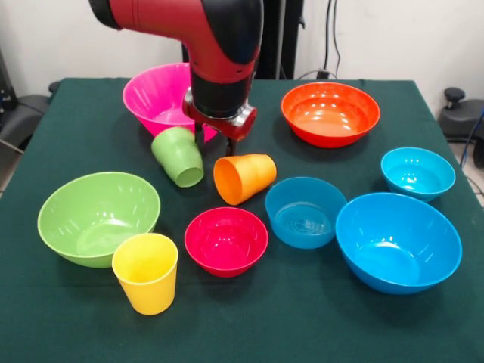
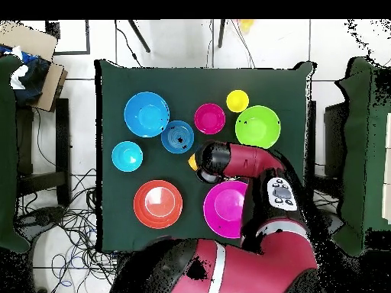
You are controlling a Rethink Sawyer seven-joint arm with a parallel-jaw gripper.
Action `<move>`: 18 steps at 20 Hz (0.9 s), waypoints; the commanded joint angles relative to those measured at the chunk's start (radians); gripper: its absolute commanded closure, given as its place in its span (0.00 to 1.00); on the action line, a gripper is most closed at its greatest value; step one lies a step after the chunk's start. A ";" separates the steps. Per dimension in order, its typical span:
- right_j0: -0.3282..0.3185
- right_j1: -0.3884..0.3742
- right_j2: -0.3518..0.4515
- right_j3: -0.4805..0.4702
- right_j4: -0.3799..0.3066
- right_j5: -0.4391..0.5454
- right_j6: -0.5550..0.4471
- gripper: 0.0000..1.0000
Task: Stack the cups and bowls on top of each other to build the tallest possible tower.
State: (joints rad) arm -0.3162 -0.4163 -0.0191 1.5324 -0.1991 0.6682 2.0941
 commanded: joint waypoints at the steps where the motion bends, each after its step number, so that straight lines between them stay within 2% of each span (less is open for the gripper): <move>1: 0.014 0.073 0.042 -0.114 -0.075 -0.021 -0.035 0.00; 18: 0.052 0.082 0.047 -0.167 -0.038 0.046 -0.026 0.00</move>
State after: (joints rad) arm -0.2971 -0.3542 -0.0483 1.4526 -0.2064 0.6682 2.0941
